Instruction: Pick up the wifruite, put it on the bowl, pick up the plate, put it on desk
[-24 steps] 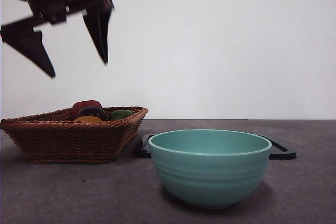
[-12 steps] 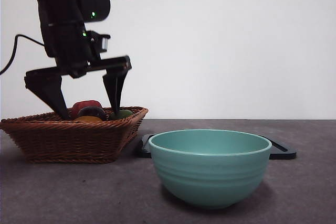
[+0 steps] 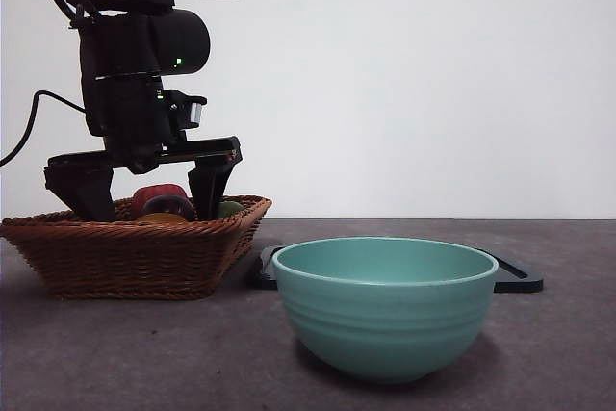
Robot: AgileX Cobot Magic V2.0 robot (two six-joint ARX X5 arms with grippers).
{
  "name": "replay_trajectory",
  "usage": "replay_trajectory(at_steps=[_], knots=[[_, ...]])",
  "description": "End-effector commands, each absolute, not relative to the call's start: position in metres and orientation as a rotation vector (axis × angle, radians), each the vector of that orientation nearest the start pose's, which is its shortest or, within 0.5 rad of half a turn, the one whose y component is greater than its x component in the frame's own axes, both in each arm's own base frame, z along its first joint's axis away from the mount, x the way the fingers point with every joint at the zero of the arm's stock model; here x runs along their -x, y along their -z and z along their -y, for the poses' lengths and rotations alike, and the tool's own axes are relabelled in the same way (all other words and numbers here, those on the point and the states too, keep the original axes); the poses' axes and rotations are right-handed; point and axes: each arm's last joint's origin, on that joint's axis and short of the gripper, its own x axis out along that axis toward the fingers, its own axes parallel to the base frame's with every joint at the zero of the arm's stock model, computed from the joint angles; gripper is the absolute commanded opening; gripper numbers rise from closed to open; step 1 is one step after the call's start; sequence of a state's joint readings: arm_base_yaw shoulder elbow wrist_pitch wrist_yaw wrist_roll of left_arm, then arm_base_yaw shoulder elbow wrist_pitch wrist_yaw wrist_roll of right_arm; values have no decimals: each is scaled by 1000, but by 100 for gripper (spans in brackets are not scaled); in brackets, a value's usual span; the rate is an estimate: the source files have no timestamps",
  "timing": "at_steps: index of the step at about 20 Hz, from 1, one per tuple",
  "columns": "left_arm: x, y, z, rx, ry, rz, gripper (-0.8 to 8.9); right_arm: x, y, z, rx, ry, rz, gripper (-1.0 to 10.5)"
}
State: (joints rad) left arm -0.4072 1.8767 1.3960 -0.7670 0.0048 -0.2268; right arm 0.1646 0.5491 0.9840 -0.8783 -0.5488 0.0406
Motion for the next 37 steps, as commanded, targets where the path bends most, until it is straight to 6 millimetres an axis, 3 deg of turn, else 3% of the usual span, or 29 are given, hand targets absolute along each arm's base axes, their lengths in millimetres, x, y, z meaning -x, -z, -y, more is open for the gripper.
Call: replay_trajectory(at_steps=[1,8,12,15,18,22,25,31,34,37], knots=[[-349,-202,153,-65,220,-1257,522,-71,-365,-27,-117,-701,-433,629],[-348,-195,152,-76,211,-1301,458,-71,-365,-27,-119,-701,-434,629],[-349,-192,152,-83,212,-1312,274,-71,-365,-27,-119,-701,-434,629],[-349,-195,153,-86,215,-1310,235,-71,-365,-27,-119,-701,-434,629],[-352,-210,154,-96,225,-1303,236,-71,-365,-27,-119,-701,-434,629],[-350,-249,154,-98,228,-1305,236,-71,-365,-27,-119,-700,-434,630],[-333,-279,159,-117,251,-1306,236,-71,-365,-27,-119,-700,-433,629],[-277,-323,176,-188,354,-1289,236,-71,-365,-27,-119,-700,-434,629],[-249,-335,196,-216,426,-1265,237,-71,-365,-27,-119,-700,-434,630],[-227,-336,221,-263,504,-1257,237,-70,-365,-28,-122,-707,-435,630]])
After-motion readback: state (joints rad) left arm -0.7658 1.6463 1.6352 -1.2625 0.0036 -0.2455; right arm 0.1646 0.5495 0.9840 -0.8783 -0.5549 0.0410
